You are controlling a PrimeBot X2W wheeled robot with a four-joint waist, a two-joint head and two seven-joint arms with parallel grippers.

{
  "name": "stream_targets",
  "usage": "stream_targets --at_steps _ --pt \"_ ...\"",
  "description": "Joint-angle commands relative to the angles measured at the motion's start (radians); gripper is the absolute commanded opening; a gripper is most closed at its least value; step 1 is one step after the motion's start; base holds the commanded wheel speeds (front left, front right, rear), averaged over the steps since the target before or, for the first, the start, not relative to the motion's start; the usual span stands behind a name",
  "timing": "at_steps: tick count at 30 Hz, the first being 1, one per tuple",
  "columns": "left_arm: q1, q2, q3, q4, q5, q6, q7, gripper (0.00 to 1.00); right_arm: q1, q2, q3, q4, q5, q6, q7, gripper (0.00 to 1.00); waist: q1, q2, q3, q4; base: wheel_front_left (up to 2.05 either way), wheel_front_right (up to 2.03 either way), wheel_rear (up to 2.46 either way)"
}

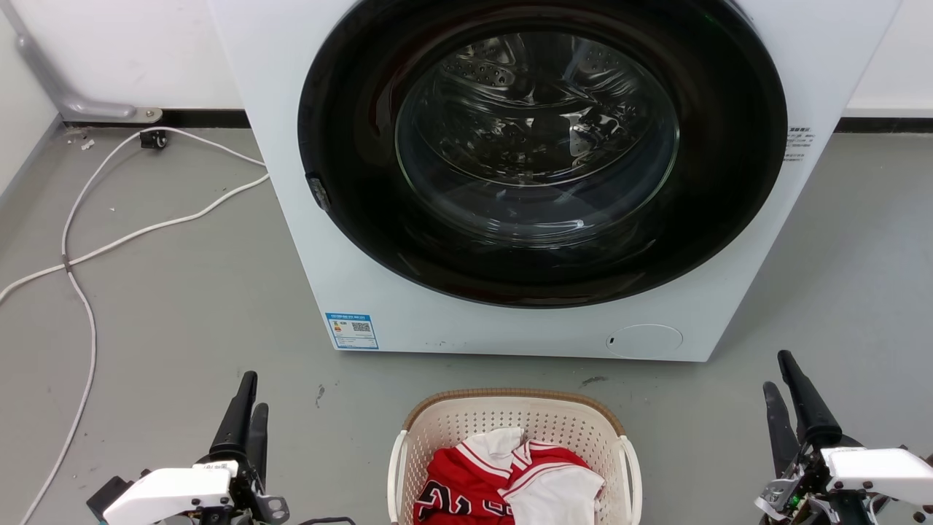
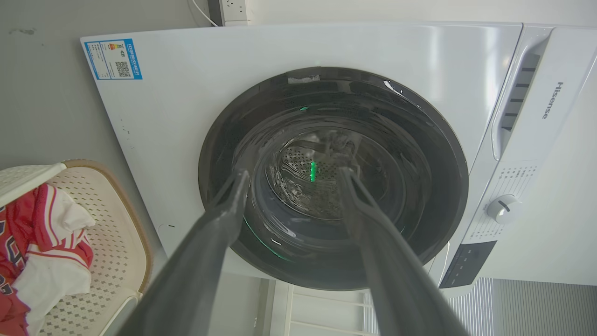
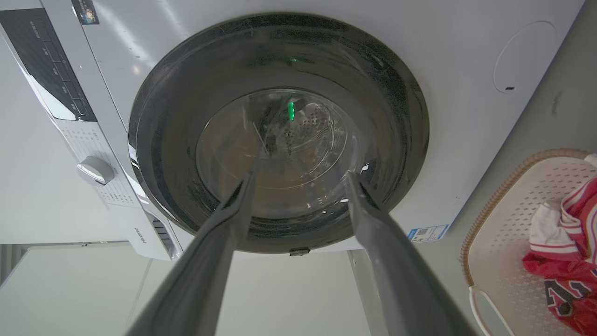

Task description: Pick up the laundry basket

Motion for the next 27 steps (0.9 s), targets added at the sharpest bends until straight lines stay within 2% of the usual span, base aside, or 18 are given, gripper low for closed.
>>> stream_targets --at_steps 1,3,5,8,15,27 --pt "-0.015 0.003 0.001 -0.01 0.014 0.0 -0.013 1.0 -0.016 -0.003 -0.005 -0.004 -0.026 0.0 -0.013 1.0 0.0 0.0 0.0 0.0 0.0 0.0 0.0" --pt "-0.013 0.003 -0.001 -0.011 0.028 0.0 -0.022 1.0 -0.02 -0.003 -0.014 0.008 -0.054 0.0 -0.022 1.0 0.0 0.0 0.0 0.0 0.0 0.0 0.0" --pt "-0.014 0.003 0.045 0.006 0.083 0.009 -0.048 1.0 -0.036 -0.003 -0.047 0.012 -0.164 0.0 -0.048 1.0 0.0 0.0 0.0 0.0 0.0 0.0 0.0" --pt "-0.019 0.003 0.07 -0.003 0.136 0.014 -0.061 1.0 -0.038 -0.003 -0.063 -0.003 -0.246 0.0 -0.061 1.0 0.0 0.0 0.001 0.001 0.0 0.0 0.0" --pt "-0.023 0.004 0.107 -0.096 0.293 0.026 -0.089 1.0 -0.035 -0.003 -0.052 -0.087 -0.466 0.0 -0.088 1.0 0.0 0.0 0.008 0.002 0.0 0.0 0.0" --pt "0.014 0.004 0.026 -0.242 0.542 0.074 -0.131 1.0 -0.035 -0.003 -0.011 -0.278 -0.799 0.0 -0.132 1.0 0.0 0.0 0.017 0.002 0.0 0.0 0.0"
